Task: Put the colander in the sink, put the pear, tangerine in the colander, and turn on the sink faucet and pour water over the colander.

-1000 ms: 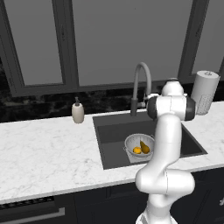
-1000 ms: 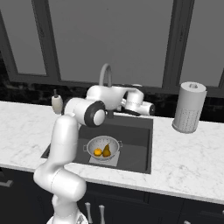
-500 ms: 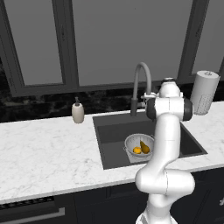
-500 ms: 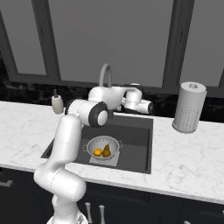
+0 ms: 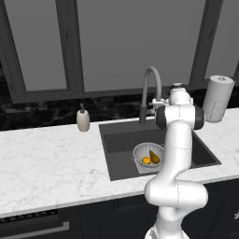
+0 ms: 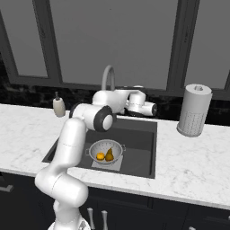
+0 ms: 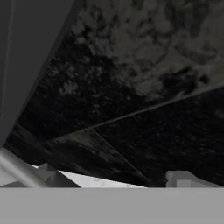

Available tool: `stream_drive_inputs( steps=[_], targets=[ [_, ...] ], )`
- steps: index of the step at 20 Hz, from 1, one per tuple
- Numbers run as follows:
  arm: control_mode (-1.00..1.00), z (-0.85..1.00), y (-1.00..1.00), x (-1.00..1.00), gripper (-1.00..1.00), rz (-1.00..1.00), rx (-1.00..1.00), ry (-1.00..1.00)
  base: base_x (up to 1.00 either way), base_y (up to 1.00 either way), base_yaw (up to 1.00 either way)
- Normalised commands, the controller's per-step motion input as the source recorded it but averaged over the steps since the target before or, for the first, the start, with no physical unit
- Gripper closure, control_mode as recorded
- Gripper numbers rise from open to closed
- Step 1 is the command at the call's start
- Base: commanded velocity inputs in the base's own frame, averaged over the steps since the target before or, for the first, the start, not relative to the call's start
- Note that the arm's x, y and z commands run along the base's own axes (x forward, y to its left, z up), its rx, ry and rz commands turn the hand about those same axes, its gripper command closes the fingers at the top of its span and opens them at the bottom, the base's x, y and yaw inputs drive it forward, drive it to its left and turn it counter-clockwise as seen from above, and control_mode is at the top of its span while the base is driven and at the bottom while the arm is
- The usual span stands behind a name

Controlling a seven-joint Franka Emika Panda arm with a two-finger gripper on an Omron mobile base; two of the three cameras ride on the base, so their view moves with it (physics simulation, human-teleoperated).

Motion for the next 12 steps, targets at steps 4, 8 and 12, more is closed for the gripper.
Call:
stream_drive_inputs(
  steps=[4, 8, 12],
  targets=[
    [-1.00, -0.05, 0.08, 0.01, 1.00, -0.02, 0.00, 0.00, 0.00, 0.00, 0.00],
    [-1.00, 0.00, -0.03, 0.00, 1.00, -0.10, 0.00, 0.00, 0.00, 0.00, 0.00],
    [-1.00, 0.00, -0.26, 0.00, 1.00, -0.18, 0.00, 0.00, 0.00, 0.00, 0.00]
  ],
)
